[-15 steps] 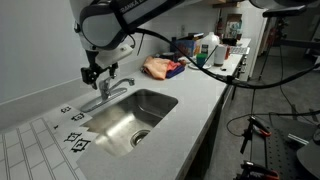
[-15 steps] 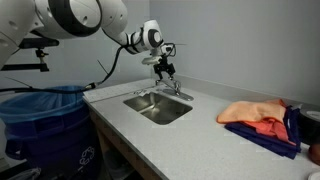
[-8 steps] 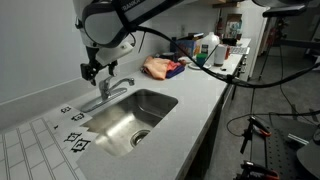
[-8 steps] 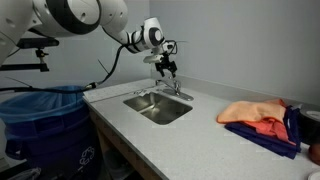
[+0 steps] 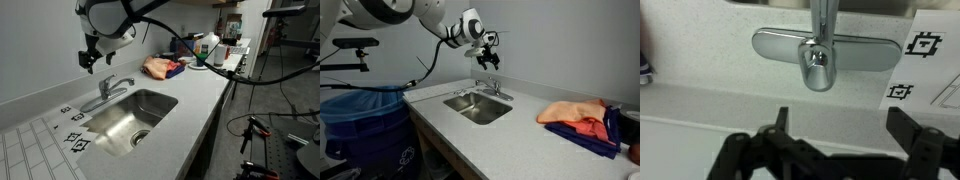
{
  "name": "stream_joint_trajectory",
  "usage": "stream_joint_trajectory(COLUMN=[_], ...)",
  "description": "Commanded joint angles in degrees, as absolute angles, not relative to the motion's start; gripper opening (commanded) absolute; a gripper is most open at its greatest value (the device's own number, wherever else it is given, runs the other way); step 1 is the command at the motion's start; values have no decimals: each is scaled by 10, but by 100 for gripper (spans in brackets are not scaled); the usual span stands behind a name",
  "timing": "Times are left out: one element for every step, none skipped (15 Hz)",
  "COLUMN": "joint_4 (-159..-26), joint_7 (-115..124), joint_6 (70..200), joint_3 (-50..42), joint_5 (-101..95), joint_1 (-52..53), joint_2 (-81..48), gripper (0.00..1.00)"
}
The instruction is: Push the tap handle down
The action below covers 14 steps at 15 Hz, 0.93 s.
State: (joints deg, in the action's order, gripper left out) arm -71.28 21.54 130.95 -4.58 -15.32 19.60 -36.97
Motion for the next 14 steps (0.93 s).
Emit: stream_joint_trajectory(joint_4=[-768,-778,-785,-795,-803,-814,-827,-838,-854,-868,-887,-902,-919,-937], joint_7=[205,201,199,194,192,188,184,178,168,161,150,145,137,132], joint_6=[1268,1252,1238,1222,1210,1199,1189,1179,1165,1155,1146,1137,1126,1120], joint_3=[-29,-24,-20,-15,-11,-6,-2,2,9,13,17,20,25,29], joint_5=[-138,-130,-124,-115,-110,-105,-101,-95,-86,-80,-75,-69,-62,-58], joint_1=[181,175,171,165,160,155,151,146,139,135,129,126,122,119], joint_2=[-306,-292,-280,-265,-253,-238,-222,-208,-189,-173,-152,-135,-116,-98], gripper=[100,100,100,100,100,100,100,100,100,100,100,100,100,100])
